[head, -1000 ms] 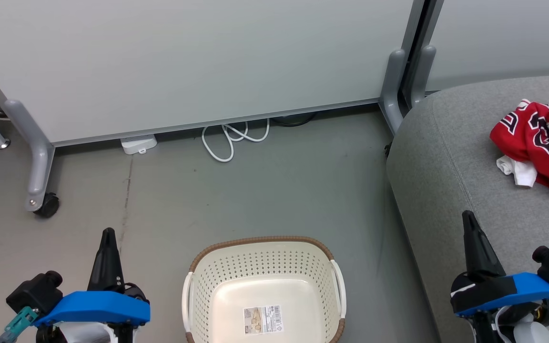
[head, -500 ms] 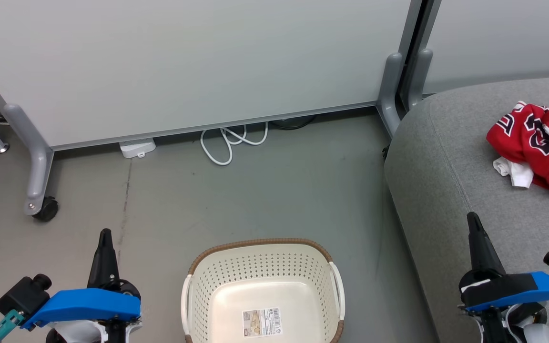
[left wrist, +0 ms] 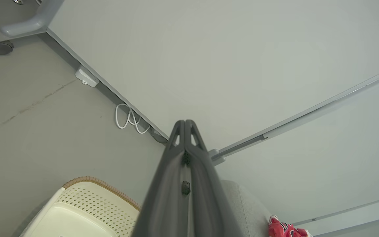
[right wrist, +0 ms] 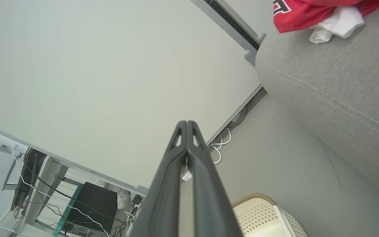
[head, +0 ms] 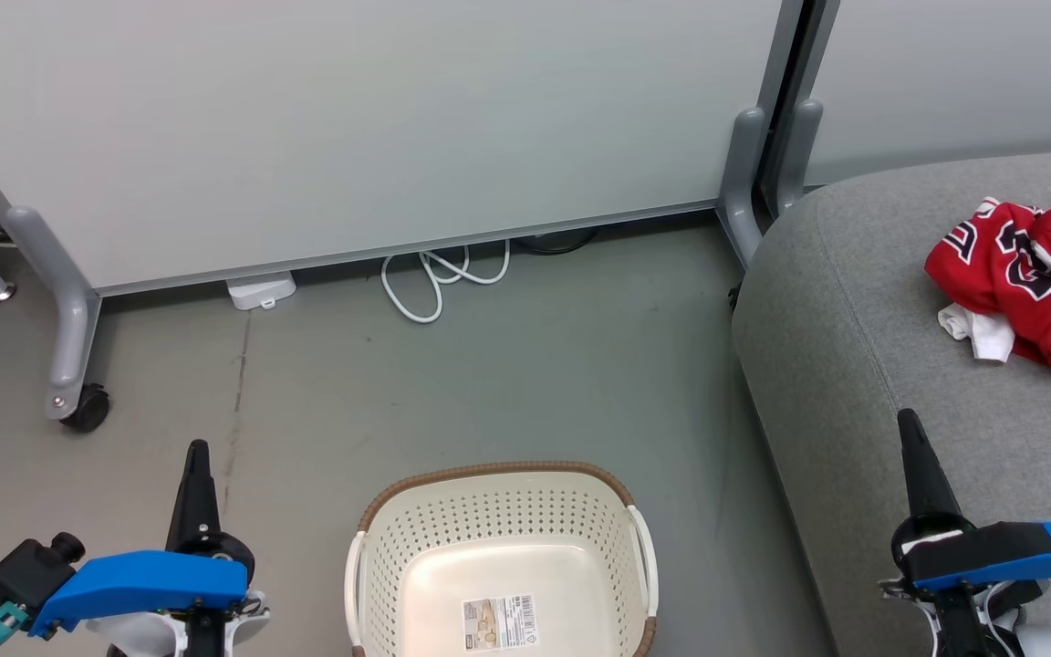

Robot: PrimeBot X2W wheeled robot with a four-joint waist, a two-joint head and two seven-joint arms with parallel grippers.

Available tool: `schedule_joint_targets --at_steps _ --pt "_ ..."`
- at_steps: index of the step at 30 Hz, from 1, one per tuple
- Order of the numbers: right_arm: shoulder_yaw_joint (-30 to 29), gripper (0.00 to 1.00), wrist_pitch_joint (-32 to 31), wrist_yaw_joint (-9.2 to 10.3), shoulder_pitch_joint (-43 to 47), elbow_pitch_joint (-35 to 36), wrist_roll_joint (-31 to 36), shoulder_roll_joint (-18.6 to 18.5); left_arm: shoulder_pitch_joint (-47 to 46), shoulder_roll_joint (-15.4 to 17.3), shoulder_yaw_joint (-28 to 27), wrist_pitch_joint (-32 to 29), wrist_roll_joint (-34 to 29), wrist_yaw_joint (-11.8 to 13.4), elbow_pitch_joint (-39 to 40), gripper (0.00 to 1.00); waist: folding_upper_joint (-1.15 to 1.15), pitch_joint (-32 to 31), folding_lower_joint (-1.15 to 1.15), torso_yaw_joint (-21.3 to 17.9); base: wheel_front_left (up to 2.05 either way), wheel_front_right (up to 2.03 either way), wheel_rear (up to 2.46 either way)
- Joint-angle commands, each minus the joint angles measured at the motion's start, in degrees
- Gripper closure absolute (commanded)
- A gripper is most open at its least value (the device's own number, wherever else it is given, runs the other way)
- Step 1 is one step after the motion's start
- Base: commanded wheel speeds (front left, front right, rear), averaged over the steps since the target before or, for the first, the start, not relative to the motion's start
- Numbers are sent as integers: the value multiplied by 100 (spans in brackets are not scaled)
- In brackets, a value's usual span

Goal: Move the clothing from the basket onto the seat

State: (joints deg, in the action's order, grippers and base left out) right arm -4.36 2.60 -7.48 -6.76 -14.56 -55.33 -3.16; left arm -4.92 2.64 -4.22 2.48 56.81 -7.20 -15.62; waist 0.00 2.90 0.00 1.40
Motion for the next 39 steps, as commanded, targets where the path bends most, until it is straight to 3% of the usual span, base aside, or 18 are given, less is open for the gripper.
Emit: schedule_joint_targets --at_steps 1,39 --pt "-27 100 -43 -2 17 70 -176 2 -132 28 -29 -45 166 -23 82 100 0 -5 0 -3 0 0 0" --pt "-151 100 -594 -2 55 68 -2372 22 -155 31 -169 -593 2270 -38 138 100 0 -151 0 -78 0 0 0"
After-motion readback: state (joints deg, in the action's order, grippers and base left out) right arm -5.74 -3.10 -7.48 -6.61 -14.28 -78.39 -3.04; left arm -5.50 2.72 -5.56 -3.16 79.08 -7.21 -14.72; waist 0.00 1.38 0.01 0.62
